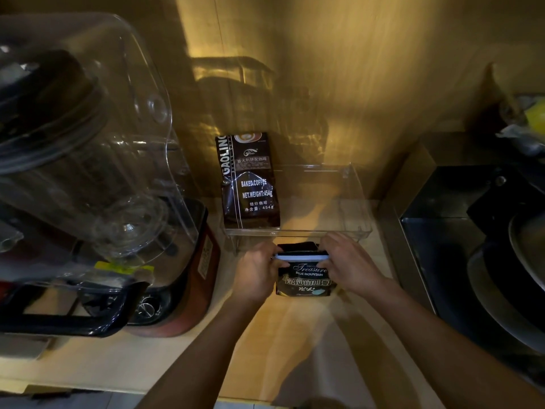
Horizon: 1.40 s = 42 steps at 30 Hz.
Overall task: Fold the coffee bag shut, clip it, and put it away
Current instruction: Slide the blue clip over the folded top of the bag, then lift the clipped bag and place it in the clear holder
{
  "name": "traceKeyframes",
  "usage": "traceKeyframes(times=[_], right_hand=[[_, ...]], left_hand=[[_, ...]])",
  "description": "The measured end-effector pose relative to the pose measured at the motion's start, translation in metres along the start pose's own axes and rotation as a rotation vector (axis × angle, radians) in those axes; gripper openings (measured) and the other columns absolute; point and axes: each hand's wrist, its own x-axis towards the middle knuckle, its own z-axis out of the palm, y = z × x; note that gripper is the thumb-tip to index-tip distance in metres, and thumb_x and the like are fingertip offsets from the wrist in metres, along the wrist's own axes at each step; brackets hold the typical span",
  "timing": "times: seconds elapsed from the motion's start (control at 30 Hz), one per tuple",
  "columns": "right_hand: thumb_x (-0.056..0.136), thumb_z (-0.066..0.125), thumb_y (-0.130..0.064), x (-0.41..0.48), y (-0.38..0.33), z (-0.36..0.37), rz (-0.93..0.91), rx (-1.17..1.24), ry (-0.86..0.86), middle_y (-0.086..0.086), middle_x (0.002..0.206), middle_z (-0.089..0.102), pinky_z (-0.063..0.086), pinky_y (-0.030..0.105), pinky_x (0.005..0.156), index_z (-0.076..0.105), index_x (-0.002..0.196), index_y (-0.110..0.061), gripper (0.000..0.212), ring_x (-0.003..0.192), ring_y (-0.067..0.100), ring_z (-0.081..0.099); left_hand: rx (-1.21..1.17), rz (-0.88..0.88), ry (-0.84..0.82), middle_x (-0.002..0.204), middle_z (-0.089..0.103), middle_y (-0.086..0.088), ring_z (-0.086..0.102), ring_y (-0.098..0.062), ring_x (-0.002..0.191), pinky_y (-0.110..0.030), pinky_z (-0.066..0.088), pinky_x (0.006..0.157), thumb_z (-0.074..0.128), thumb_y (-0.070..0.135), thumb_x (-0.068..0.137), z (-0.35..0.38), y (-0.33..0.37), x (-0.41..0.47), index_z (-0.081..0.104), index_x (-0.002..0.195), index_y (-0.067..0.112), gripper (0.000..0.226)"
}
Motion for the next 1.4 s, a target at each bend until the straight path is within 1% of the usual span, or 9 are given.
traceKeyframes(times=[0.27, 0.43, 0.57, 0.67, 0.83, 0.97, 1.07, 1.23, 1.4], right_hand=[[0.077, 0.065, -0.017, -0.005, 0.002, 0.008, 0.008, 0.014, 0.112, 0.005, 0.103, 0.059, 0.03, 0.025, 0.084, 0.056, 0.101, -0.012, 0.026, 0.099, 0.021, 0.049], [0.069, 0.074, -0.028, -0.023, 0.014, 0.015, 0.389, 0.388, 0.201, -0.001, 0.127, 0.043, 0.035, 0.038, 0.096, 0.039, 0.124, -0.024, 0.065, 0.116, 0.018, 0.034], [0.072, 0.073, -0.011, -0.038, 0.012, 0.022, 0.609, 0.876, 0.37, -0.006, 0.104, 0.052, 0.044, 0.008, 0.068, 0.044, 0.117, -0.014, 0.054, 0.089, -0.002, 0.053], [0.077, 0.068, -0.009, -0.045, 0.013, 0.031, 0.661, 0.938, 0.316, -0.005, 0.087, 0.057, 0.044, 0.01, 0.058, 0.053, 0.103, -0.01, 0.031, 0.078, 0.005, 0.055], [0.081, 0.062, -0.004, -0.037, 0.009, 0.031, 0.592, 0.949, 0.227, 0.004, 0.077, 0.058, 0.04, 0.004, 0.053, 0.058, 0.082, -0.007, 0.005, 0.07, 0.01, 0.052], [0.081, 0.057, 0.001, -0.031, 0.006, 0.023, 0.547, 0.926, 0.267, 0.0, 0.065, 0.051, 0.039, 0.014, 0.054, 0.048, 0.062, -0.017, 0.028, 0.063, 0.014, 0.046], [0.079, 0.059, 0.002, -0.034, 0.002, 0.007, 0.469, 0.904, 0.31, -0.001, 0.062, 0.047, 0.035, 0.028, 0.058, 0.046, 0.058, -0.021, 0.034, 0.062, 0.015, 0.044], [0.077, 0.062, 0.0, -0.026, -0.007, -0.052, 0.309, 0.867, 0.412, -0.006, 0.061, 0.05, 0.038, 0.016, 0.056, 0.049, 0.058, -0.025, 0.034, 0.055, -0.001, 0.045], [0.081, 0.059, -0.007, 0.002, -0.011, -0.11, 0.207, 0.861, 0.497, 0.001, 0.071, 0.057, 0.045, 0.032, 0.064, 0.055, 0.069, -0.013, 0.014, 0.07, 0.015, 0.054]], left_hand=[[-0.356, -0.209, 0.213, 0.101, 0.057, -0.001, 0.059, -0.016, 0.089, -0.02, 0.046, 0.072, 0.071, 0.01, 0.073, 0.024, -0.007, -0.013, 0.055, 0.107, 0.013, 0.038], [-0.608, -0.442, 0.165, 0.092, 0.056, 0.002, 0.056, -0.01, 0.084, -0.021, 0.052, 0.068, 0.077, 0.012, 0.067, 0.032, -0.016, -0.011, 0.047, 0.102, 0.017, 0.047], [-0.619, -0.458, 0.154, 0.079, 0.059, 0.003, 0.057, -0.012, 0.076, -0.022, 0.048, 0.06, 0.077, 0.011, 0.067, 0.038, -0.023, -0.011, 0.054, 0.083, 0.016, 0.028], [-0.604, -0.415, 0.142, 0.072, 0.061, 0.005, 0.058, -0.01, 0.07, -0.014, 0.047, 0.056, 0.073, 0.007, 0.07, 0.043, -0.025, -0.011, 0.056, 0.067, 0.02, 0.022], [-0.674, -0.429, 0.084, 0.068, 0.061, -0.002, 0.057, -0.012, 0.067, -0.024, 0.045, 0.061, 0.064, 0.0, 0.076, 0.043, -0.027, -0.01, 0.058, 0.06, 0.016, 0.024], [-0.669, -0.398, 0.106, 0.06, 0.058, 0.005, 0.053, -0.002, 0.057, -0.013, 0.042, 0.055, 0.063, -0.004, 0.075, 0.035, -0.017, -0.008, 0.055, 0.056, 0.014, 0.028], [-0.707, -0.36, 0.109, 0.057, 0.059, 0.009, 0.052, 0.004, 0.052, -0.013, 0.043, 0.053, 0.062, -0.005, 0.075, 0.02, -0.003, -0.006, 0.054, 0.057, 0.014, 0.028], [-0.654, -0.146, 0.109, 0.061, 0.059, 0.007, 0.052, -0.004, 0.058, -0.016, 0.043, 0.055, 0.066, 0.002, 0.075, -0.029, 0.037, 0.01, 0.057, 0.057, 0.014, 0.023], [-0.592, 0.026, 0.178, 0.062, 0.059, 0.007, 0.055, -0.007, 0.062, -0.026, 0.049, 0.061, 0.068, 0.005, 0.074, -0.066, 0.082, 0.05, 0.058, 0.056, 0.024, 0.029]])
